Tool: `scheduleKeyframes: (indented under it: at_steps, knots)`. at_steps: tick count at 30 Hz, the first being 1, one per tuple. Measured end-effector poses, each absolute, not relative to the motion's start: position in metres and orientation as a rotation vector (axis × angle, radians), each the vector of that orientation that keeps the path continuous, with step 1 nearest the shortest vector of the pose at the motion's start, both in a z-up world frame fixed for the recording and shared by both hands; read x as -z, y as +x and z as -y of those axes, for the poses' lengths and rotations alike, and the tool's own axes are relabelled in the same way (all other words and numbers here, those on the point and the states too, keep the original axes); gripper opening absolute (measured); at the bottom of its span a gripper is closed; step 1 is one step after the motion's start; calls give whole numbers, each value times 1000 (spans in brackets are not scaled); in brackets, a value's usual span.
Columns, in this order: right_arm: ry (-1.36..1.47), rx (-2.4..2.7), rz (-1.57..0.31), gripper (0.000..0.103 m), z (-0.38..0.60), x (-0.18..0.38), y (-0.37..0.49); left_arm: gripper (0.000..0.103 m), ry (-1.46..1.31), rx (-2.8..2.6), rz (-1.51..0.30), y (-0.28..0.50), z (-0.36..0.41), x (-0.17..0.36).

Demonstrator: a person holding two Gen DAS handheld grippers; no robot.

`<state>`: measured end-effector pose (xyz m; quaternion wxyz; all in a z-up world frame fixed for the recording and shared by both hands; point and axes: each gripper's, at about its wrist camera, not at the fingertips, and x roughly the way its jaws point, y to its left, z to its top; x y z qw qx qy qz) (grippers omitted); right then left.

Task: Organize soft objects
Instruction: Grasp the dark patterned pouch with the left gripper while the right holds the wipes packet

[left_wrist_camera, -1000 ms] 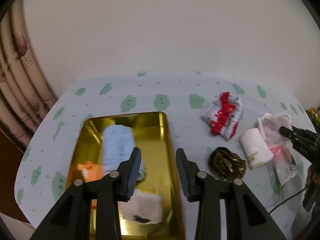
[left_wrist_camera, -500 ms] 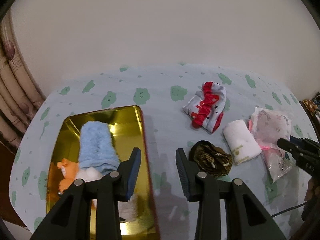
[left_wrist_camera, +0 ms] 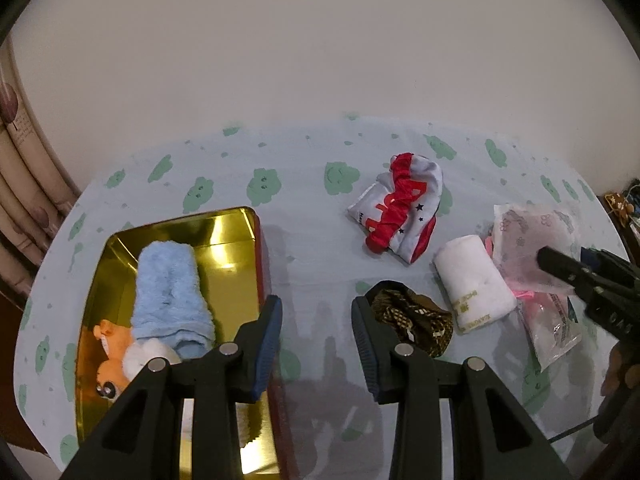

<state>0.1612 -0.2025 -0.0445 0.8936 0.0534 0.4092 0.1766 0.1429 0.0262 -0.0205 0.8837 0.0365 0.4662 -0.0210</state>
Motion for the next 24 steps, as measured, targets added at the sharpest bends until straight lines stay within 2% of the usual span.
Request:
scheduleKeyframes:
  at_steps: [5, 10, 12, 24]
  knots:
    - [129, -373, -848, 25, 196, 48, 173, 37, 93, 48, -977, 143, -20, 23]
    - [138, -355, -859, 20, 192, 53, 184, 37, 84, 50, -996, 148, -17, 27]
    - [138, -348, -859, 15, 190, 55, 188, 37, 69, 58, -1012, 150, -16, 29]
    - [142, -298, -882, 15, 183, 67, 221, 37, 59, 53, -1032, 155, -12, 33]
